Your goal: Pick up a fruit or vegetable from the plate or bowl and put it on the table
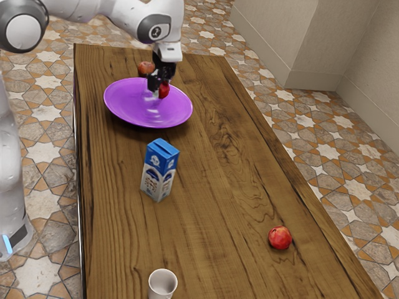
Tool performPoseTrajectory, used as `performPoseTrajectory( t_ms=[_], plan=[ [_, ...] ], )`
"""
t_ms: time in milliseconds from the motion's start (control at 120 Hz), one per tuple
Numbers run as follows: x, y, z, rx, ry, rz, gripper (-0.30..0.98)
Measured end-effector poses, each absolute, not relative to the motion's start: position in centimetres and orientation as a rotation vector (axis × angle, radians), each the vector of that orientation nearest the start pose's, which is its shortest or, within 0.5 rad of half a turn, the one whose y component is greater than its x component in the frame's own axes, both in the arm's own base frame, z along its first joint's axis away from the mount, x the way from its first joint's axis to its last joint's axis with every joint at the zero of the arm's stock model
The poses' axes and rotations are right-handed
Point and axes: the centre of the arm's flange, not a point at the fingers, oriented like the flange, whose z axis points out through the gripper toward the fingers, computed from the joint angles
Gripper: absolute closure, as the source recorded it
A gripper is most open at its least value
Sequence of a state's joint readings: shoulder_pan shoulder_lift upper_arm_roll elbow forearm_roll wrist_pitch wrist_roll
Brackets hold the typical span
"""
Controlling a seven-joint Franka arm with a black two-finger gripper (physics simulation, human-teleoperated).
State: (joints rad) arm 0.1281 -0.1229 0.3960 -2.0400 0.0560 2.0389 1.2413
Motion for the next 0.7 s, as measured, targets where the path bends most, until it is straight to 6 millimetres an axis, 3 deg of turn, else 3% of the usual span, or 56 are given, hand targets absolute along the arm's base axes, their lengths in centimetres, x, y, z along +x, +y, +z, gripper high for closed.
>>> performPoseTrajectory(
  t_ms=[92,158,267,325,375,450,558,700],
  plan=[
    [47.6,24.6,55.2,-2.771,1.167,-0.162,0.36],
    [49.9,20.5,58.0,-2.702,1.255,-0.184,0.35],
    [53.8,11.2,58.6,-2.608,1.466,-0.173,0.35],
    [54.5,8.2,58.3,-2.593,1.529,-0.168,0.36],
    [54.7,7.6,58.0,-2.601,1.539,-0.16,0.37],
    [54.6,8.1,57.7,-2.626,1.518,-0.148,0.38],
    [54.8,7.3,57.2,-2.625,1.53,-0.12,0.18],
    [54.9,5.8,57.0,-2.615,1.559,-0.103,0.07]
  ],
)
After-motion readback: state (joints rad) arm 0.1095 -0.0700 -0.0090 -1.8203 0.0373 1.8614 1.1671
